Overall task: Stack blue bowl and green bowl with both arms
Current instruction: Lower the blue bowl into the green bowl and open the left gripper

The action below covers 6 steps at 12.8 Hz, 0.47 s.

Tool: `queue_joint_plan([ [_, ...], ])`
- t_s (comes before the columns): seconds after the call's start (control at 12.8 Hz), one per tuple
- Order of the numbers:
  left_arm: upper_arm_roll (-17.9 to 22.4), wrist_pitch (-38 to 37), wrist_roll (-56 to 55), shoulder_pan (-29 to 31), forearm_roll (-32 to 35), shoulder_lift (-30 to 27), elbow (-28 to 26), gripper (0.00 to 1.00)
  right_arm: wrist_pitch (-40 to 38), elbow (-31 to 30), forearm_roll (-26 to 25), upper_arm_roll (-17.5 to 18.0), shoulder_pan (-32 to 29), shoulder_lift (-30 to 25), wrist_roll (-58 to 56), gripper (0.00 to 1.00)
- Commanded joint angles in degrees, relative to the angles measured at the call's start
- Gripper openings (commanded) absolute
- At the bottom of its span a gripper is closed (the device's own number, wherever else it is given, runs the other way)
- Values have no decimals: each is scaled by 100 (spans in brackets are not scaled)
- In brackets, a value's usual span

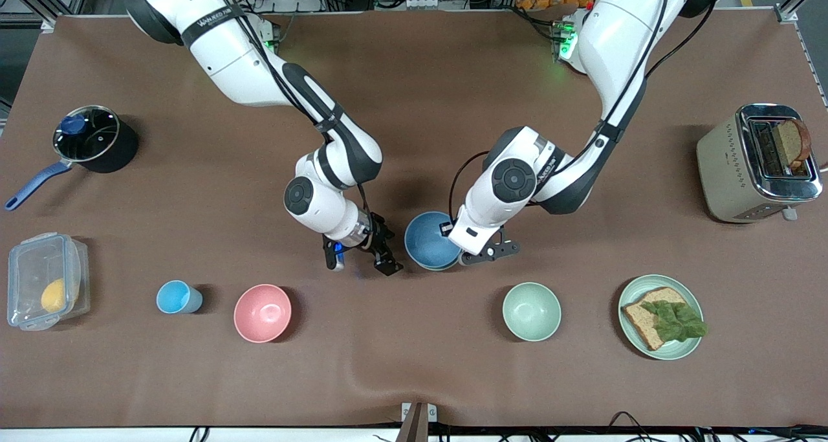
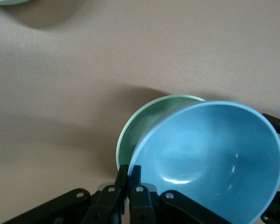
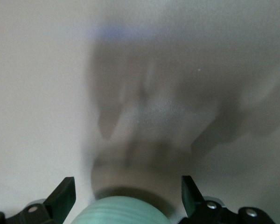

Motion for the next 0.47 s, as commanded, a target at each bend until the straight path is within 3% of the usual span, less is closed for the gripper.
queue_joint_plan([
  [0.0, 35, -1, -43, -30, 3, 90, 113, 0, 24, -61, -79, 26, -82, -59, 150, 100],
  [0.39, 44, -1, -34, -39, 3, 204, 121, 0, 60, -61, -88, 8, 23, -58, 317, 100],
])
